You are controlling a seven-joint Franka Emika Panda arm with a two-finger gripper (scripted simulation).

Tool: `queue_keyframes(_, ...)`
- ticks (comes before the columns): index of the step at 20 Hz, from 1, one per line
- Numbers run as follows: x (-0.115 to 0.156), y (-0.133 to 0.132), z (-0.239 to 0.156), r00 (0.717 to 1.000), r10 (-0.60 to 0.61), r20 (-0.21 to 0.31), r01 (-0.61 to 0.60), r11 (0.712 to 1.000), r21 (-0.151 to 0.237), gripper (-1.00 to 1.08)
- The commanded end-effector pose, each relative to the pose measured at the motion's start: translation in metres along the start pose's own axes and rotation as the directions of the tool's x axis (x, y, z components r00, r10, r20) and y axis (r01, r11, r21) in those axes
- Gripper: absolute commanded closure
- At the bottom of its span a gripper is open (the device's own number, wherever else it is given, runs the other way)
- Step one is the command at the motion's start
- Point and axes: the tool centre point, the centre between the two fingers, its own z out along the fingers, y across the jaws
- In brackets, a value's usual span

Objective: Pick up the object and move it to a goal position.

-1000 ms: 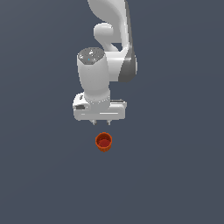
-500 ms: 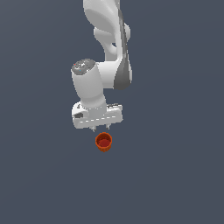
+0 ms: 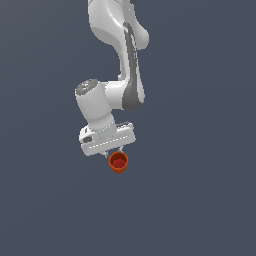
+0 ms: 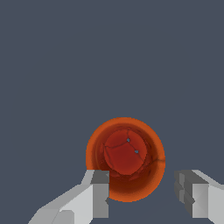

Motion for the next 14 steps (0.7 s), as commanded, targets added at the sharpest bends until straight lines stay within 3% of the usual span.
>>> queue_keyframes(1,0.000,0.005,0.006,0.999,-0.026,-0.030,0.026,1.000,0.011,-0.20)
queue_keyframes(14,-0.004,0.027,0.026,0.982,-0.111,-0.153,0.115,0.993,0.021,-0.20)
